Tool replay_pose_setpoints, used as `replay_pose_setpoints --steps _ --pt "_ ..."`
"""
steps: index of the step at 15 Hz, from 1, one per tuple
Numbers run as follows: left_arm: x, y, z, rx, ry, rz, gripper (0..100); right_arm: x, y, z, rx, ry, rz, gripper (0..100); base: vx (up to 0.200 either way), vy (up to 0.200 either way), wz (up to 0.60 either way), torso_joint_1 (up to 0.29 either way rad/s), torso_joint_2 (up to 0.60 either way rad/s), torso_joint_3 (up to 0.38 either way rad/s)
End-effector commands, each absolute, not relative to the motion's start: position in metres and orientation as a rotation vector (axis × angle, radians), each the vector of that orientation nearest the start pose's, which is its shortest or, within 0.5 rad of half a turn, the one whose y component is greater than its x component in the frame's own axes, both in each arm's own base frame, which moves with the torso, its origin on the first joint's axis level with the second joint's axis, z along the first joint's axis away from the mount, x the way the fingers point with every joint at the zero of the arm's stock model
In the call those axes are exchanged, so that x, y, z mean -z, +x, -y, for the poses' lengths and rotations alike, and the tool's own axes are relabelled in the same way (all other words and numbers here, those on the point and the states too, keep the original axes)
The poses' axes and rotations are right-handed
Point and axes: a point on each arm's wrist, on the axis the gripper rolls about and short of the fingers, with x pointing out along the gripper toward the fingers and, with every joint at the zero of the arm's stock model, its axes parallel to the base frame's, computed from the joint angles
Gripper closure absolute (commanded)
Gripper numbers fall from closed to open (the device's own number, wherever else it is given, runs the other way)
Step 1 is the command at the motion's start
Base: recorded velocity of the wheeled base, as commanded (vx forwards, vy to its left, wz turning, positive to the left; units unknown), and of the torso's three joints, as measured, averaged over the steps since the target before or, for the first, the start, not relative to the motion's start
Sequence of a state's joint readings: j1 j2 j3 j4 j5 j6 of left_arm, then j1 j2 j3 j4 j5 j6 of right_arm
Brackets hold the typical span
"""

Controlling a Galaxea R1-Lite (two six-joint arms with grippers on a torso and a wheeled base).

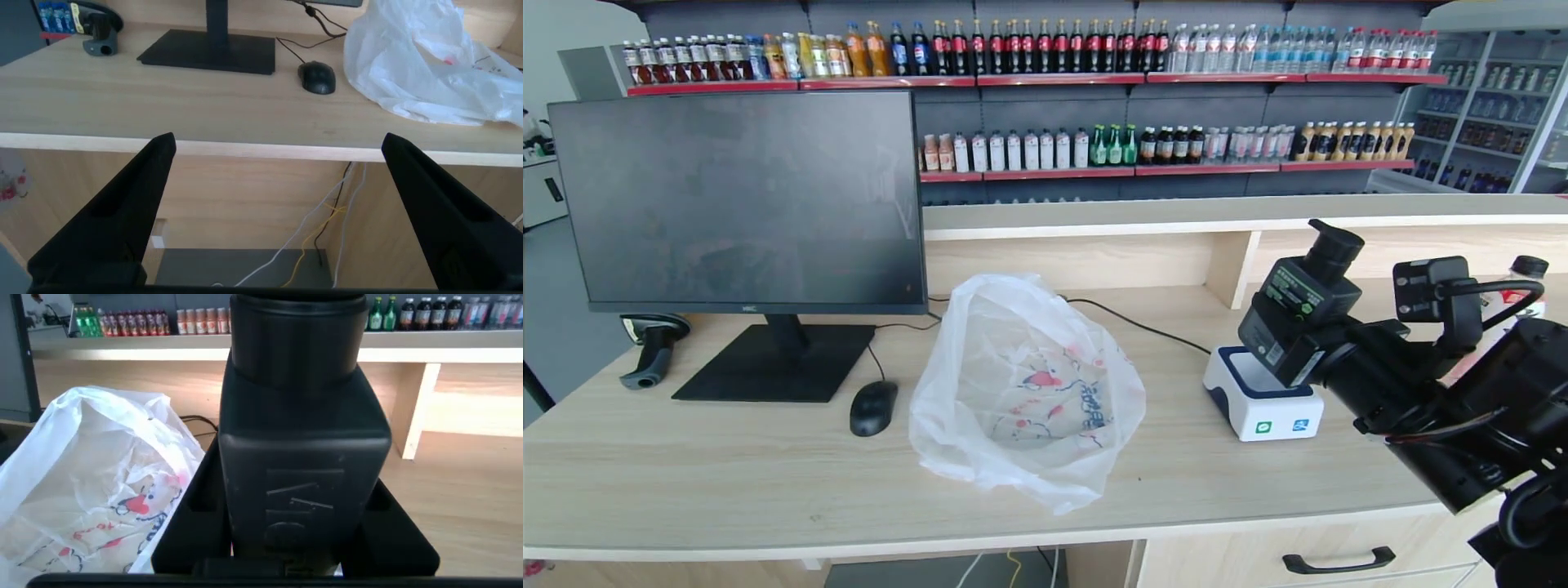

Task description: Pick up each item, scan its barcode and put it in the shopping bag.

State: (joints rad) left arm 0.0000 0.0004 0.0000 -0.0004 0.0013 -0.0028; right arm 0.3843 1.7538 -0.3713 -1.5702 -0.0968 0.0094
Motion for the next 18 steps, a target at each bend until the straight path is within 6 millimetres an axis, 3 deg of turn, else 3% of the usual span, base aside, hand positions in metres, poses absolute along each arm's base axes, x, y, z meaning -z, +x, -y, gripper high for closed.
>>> replay_pose_setpoints --steps 1,8,15,18 --pt "-0.0755 -0.0228 0.0000 -0.002 -0.003 0.000 0 -0.1553 0.2428 -0.0995 -0.301 0.054 0.176 100 0.000 0.000 0.00 0.000 0.00 0.000" --pt "-0.0755 -0.0228 0.0000 -0.002 -0.003 0.000 0 -0.1591 0.2433 -0.1050 -0.319 0.060 0.194 100 0.000 0.000 0.00 0.000 0.00 0.000" --pt "-0.0756 -0.0228 0.0000 -0.002 -0.003 0.002 0 -0.1593 0.2420 -0.1045 -0.319 0.060 0.194 100 0.000 0.000 0.60 0.002 0.00 0.000" --pt "-0.0756 -0.0228 0.0000 -0.002 -0.003 0.002 0 -0.1591 0.2414 -0.1042 -0.319 0.060 0.192 100 0.000 0.000 0.00 0.000 0.00 0.000"
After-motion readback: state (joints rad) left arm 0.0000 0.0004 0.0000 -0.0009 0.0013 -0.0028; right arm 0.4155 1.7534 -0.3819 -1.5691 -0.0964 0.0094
